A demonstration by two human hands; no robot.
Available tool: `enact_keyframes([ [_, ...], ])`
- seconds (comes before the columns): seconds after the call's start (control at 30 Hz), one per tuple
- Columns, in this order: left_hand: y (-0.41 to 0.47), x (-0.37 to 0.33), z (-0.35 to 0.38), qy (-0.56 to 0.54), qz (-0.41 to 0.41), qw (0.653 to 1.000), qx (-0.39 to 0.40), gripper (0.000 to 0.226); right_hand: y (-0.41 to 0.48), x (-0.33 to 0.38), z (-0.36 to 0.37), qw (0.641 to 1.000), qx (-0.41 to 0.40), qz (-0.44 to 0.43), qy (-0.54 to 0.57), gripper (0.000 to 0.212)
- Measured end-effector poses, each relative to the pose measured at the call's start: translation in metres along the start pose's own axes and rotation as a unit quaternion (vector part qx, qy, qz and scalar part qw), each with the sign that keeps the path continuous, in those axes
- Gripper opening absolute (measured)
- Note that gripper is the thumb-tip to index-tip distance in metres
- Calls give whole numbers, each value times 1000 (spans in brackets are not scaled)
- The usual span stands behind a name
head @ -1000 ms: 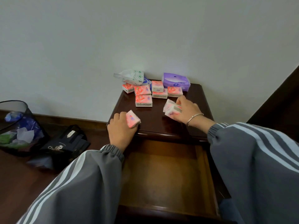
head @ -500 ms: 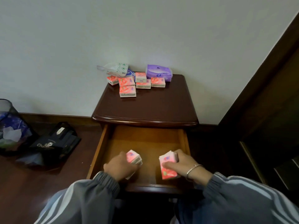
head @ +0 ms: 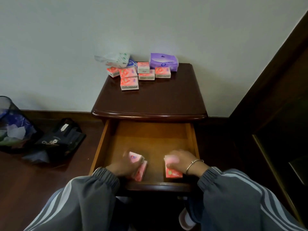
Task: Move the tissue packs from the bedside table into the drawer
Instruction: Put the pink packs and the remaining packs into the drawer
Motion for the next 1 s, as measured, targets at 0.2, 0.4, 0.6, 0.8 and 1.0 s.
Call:
enact_keyframes([
  [0.2, 2, -7, 11, 49, 39, 998, 0, 57, 4, 4, -11, 997, -10, -72, -15, 39],
  [0.4, 6, -19, 25, 59, 84, 995, 9, 43, -1, 4, -13, 995, 10, -94, -29, 35],
  [0.6, 13, -28, 39, 64, 88, 993, -38, 60, -6, -3, -25, 965, -20, -93, -245, 30],
  [0.8, 16, -38, 53, 109, 66, 990, -55, 61, -12, -5, -30, 971, -28, -86, -220, 33],
  [1.0, 9, -40, 53, 22, 46, 996, -72, 61, -18, -16, -41, 984, -111, -117, -73, 39],
])
Point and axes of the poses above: each hand's wrist, its own y-axis towards the middle knuckle, its own z-axis out of the palm, x = y × z, the point moved 7 cm from there along y, towards the middle knuckle, and after that the axes turned 4 degrees about -y, right-handed, at the moved point
